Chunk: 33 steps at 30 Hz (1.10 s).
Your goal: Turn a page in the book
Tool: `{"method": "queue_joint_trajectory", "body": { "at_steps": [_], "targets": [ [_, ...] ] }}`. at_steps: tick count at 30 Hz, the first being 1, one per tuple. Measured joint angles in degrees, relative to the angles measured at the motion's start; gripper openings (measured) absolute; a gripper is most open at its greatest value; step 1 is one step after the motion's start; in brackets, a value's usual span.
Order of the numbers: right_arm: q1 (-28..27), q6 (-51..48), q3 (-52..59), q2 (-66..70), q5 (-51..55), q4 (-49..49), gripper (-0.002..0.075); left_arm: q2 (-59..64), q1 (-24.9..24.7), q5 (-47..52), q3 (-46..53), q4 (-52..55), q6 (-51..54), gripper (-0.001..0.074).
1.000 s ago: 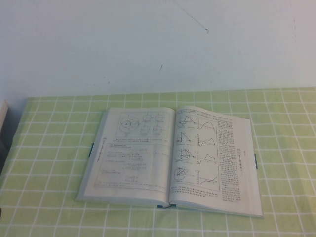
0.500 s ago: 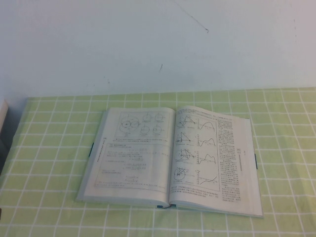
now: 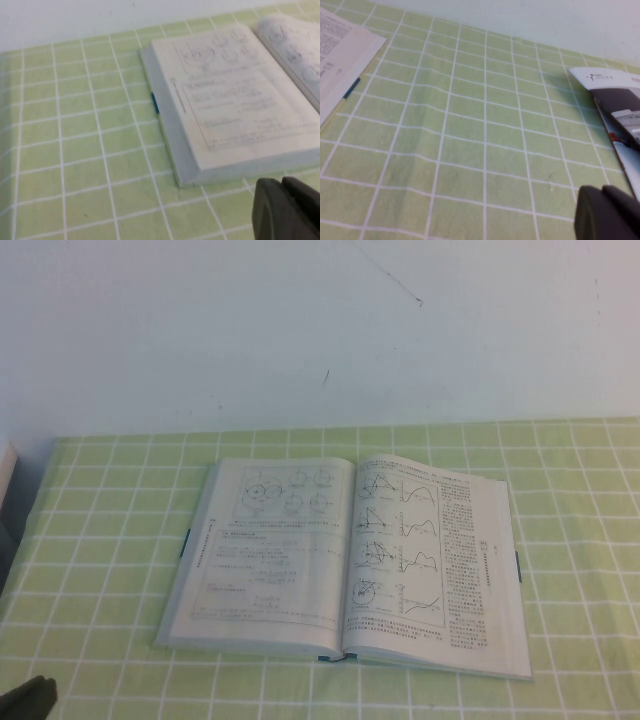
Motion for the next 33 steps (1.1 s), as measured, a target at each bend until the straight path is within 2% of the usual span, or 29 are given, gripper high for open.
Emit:
{"method": "queue_joint_trajectory", "body": {
  "at_steps": [2,5,12,15,22,33],
  "targets": [
    [0.0,0.0,0.0,0.0,0.0,0.0,-0.0002,-2.1,4.5,-6.5,4.0,-2.5,1.9,-0.0004],
    [0.0,0.0,0.0,0.0,0.0,0.0,-0.0002,-6.5,11.8,-9.6,8.2,-4.6,2.1,-0.0004],
    [0.0,0.0,0.0,0.0,0.0,0.0,-0.0002,-16.1,29.1,-2.9,11.7,-10.2,2.0,-0.0004],
    [0.0,0.0,0.0,0.0,0.0,0.0,-0.0002,-16.6,34.1,-0.6,11.9,-12.8,3.5,-0.0004],
    [0.0,0.0,0.0,0.0,0.0,0.0,-0.0002,-16.7,35.2,-0.3,11.8,-13.5,11.3,-0.0004],
    [0.0,0.0,0.0,0.0,0.0,0.0,-0.0002,-16.7,35.2,-0.3,11.8,-13.5,12.4,-0.0004]
  ]
}}
